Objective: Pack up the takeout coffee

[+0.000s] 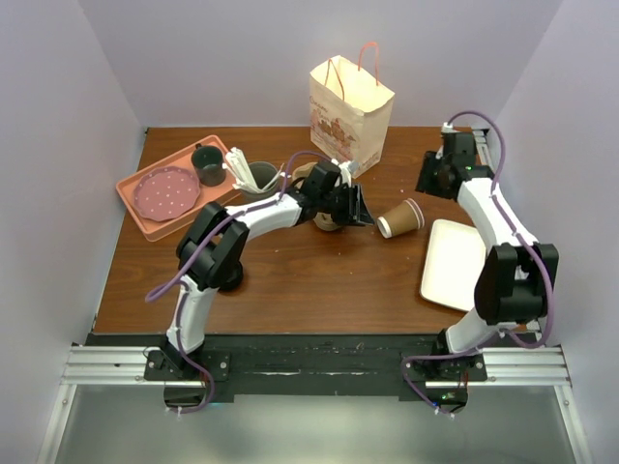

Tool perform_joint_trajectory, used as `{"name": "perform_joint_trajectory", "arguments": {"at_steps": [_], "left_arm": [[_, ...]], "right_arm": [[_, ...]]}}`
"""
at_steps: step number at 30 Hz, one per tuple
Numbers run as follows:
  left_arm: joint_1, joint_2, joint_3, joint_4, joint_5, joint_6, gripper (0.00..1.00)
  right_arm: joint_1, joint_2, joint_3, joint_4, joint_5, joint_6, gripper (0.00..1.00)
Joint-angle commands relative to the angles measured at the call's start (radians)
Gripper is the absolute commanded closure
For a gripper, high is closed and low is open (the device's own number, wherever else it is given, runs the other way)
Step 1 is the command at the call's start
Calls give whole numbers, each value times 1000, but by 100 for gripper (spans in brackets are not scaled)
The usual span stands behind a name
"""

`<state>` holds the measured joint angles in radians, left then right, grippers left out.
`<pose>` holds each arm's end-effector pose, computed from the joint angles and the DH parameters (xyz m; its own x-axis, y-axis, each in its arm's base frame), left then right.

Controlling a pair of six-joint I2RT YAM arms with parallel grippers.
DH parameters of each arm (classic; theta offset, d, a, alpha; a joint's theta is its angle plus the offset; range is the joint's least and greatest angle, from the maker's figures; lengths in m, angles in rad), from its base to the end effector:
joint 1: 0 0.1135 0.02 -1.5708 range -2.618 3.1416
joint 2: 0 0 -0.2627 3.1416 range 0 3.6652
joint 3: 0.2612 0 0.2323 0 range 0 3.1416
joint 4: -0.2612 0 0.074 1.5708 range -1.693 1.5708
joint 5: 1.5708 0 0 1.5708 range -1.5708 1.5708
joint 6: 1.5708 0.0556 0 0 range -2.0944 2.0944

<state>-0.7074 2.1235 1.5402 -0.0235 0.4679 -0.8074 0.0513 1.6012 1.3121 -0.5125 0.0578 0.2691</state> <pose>0.3484 -0.3309 0.1931 -0.9222 -0.0599 -0.3821 0.2826 0.5703 -0.7713 0.3500 0.0148 0.2766 -0.6946 0.2301 -0.6816 0.1801 0.9729 0.1449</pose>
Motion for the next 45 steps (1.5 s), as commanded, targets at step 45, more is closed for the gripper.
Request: {"name": "perform_joint_trajectory", "arguments": {"at_steps": [45], "left_arm": [[-14, 95, 121, -16, 46, 40, 56]], "right_arm": [[-258, 213, 70, -207, -791, -172, 60]]}}
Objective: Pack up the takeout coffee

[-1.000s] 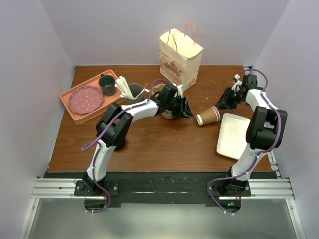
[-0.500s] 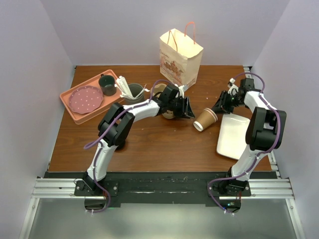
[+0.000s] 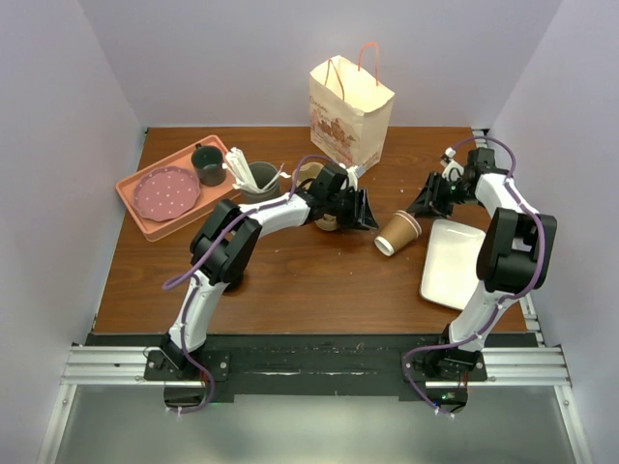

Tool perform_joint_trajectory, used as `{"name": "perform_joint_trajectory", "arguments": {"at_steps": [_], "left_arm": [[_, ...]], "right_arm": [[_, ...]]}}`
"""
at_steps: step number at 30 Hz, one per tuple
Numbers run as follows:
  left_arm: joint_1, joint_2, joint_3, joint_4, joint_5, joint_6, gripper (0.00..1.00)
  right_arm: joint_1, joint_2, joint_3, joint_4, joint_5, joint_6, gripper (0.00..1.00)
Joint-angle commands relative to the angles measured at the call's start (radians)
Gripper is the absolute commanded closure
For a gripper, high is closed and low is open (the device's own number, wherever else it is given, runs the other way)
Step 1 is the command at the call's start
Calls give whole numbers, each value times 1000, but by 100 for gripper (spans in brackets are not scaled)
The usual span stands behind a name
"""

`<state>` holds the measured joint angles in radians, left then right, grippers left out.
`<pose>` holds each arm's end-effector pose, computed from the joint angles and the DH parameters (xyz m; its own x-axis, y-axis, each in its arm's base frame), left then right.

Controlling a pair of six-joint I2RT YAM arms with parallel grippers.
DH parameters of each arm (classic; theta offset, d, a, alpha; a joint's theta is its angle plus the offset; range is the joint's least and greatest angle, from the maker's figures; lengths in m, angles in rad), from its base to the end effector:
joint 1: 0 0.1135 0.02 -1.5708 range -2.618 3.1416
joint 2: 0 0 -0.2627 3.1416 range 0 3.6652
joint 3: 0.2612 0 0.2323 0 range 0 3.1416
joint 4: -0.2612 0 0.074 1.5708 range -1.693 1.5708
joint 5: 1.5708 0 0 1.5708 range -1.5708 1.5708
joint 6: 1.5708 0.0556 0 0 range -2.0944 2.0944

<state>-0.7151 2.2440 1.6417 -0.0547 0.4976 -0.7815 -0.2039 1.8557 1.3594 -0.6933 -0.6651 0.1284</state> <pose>0.3601 -0.3479 0.1661 -0.9342 -0.0085 -0.3568 0.2868 0.5771 -0.7647 0.3630 -0.0400 0.2022 -0.9099 0.2910 -0.2956 0.0514 0.7863 0.6158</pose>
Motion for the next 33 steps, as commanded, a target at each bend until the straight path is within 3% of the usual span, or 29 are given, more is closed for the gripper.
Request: {"name": "perform_joint_trajectory", "arguments": {"at_steps": [1, 13, 25, 30, 33], "left_arm": [[-7, -27, 20, 15, 16, 14, 56], [-18, -52, 4, 0, 4, 24, 56], [-26, -60, 4, -16, -4, 33, 56], [-26, -64, 12, -43, -25, 51, 56], [-23, -76, 49, -121, -83, 62, 56]], "right_arm": [[-5, -43, 15, -19, -64, -32, 60], [-6, -41, 18, -32, -79, -50, 60], [-6, -44, -28, -25, -82, -69, 72], [-5, -64, -23, -17, -113, -62, 99], [-3, -93, 13, 3, -163, -17, 100]]}}
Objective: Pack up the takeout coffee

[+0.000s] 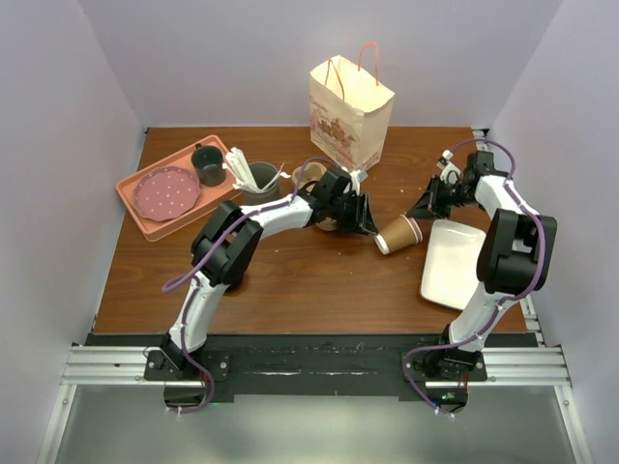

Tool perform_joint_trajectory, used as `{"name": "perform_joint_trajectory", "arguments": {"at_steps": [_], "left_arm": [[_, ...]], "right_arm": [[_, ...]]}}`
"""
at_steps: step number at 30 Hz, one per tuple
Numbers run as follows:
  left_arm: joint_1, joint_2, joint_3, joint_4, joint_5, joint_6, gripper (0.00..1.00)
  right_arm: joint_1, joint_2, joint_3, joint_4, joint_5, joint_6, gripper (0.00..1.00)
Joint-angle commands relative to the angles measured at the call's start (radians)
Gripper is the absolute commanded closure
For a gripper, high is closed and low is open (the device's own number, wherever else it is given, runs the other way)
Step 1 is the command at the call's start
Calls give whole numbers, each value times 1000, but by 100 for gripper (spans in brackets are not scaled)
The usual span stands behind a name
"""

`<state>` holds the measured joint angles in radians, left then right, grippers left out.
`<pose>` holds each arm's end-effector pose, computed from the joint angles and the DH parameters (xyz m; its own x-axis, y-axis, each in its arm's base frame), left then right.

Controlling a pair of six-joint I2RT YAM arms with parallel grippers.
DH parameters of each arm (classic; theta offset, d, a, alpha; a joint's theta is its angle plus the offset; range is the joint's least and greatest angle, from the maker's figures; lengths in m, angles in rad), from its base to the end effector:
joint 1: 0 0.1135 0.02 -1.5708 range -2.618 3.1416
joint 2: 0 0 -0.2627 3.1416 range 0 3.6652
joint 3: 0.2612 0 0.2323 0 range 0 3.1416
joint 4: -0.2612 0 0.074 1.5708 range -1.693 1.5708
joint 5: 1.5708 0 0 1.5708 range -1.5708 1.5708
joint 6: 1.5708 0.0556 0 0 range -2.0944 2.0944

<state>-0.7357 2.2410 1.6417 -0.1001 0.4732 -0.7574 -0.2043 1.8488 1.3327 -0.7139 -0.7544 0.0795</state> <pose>0.3513 -0.3522 0.1628 -0.9348 0.0214 -0.3545 0.2940 0.6062 -0.7389 0.3555 -0.0348 0.1996 -0.9260 0.2510 -0.2819 -0.0028 0.7424 0.6700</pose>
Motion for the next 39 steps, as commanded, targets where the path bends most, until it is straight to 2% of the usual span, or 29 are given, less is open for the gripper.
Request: {"name": "perform_joint_trajectory", "arguments": {"at_steps": [1, 3, 5, 7, 10, 14, 17, 19, 23, 31, 39], "left_arm": [[-1, -73, 97, -108, -77, 36, 56], [7, -78, 159, -217, -145, 27, 55], [10, -102, 216, -263, -192, 27, 54], [9, -129, 210, -256, -206, 30, 52], [7, -184, 131, -192, -200, -19, 51], [10, -273, -26, 33, -166, -100, 52], [9, -296, -100, 159, -140, -149, 52], [6, -297, -117, 180, -145, -163, 52], [-5, -299, -125, 183, -159, -169, 52], [-31, -310, -132, 163, -215, -186, 51], [-59, -310, -151, 151, -251, -212, 52]], "right_arm": [[6, -97, 48, 27, -57, 61, 100], [29, -127, 87, -2, 15, 77, 100], [94, -148, 109, -18, 133, 97, 100], [184, -174, 151, -58, 246, 130, 100], [294, -207, 175, -81, 458, 202, 100], [362, -243, 154, -67, 628, 308, 100], [410, -261, 146, -75, 694, 374, 100], [437, -275, 137, -70, 740, 425, 100], [480, -286, 135, -91, 825, 525, 100], [528, -316, 128, -96, 943, 602, 100], [548, -315, 134, -99, 957, 623, 100]]}}
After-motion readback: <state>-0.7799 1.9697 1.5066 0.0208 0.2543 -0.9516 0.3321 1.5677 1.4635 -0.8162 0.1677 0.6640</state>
